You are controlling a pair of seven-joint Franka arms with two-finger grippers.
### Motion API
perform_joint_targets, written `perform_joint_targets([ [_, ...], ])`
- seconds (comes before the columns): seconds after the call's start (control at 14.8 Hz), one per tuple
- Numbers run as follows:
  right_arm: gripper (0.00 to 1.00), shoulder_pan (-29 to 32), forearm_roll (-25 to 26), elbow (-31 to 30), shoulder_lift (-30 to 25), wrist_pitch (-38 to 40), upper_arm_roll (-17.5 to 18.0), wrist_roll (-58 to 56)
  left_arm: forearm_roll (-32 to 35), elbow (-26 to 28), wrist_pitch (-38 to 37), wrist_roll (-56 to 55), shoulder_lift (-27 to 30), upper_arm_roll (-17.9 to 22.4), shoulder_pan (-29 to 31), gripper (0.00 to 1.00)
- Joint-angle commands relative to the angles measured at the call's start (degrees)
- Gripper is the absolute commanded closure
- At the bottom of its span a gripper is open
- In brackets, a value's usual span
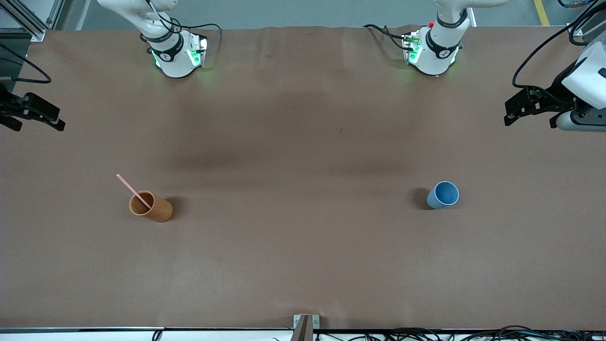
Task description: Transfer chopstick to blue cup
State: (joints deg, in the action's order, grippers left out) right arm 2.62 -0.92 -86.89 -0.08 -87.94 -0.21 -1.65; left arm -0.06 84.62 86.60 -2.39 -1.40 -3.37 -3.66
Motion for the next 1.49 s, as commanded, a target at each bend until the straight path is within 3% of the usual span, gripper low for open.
perform_joint_targets([
  [0.0,0.0,0.46,0.4,-1.79,-1.51,-0.39,0.3,0.16,0.94,-1.92,-1.09,0.54,-0.8,-0.32,-0.03,0.0],
  [0.47,0.0,0.46,0.4,-2.49,-1.51,-0.47,0.21,0.15,0.5,-1.66,0.39,0.02,-4.05,-0.14,0.76,0.0],
  [0.61,0.0,1.16,0.31,-4.86,-1.59,-1.35,-0.22,0.07,0.41,2.27,6.26,0.71,-7.21,0.12,1.55,0.0],
  [0.95,0.0,1.95,0.13,-13.89,-1.24,-13.1,-0.31,0.07,0.32,20.29,29.9,0.37,-10.37,0.3,2.34,0.0],
  [1.22,0.03,2.83,-0.22,-19.35,-0.1,-19.97,-0.23,0.07,-1.87,21.01,37.83,-1.3,-18.45,0.3,3.05,0.0],
  [1.42,0.06,2.66,-0.31,-25.85,0.51,-28.39,-0.23,0.15,-1.88,23.82,41.0,-1.39,-20.14,0.21,2.96,0.0],
])
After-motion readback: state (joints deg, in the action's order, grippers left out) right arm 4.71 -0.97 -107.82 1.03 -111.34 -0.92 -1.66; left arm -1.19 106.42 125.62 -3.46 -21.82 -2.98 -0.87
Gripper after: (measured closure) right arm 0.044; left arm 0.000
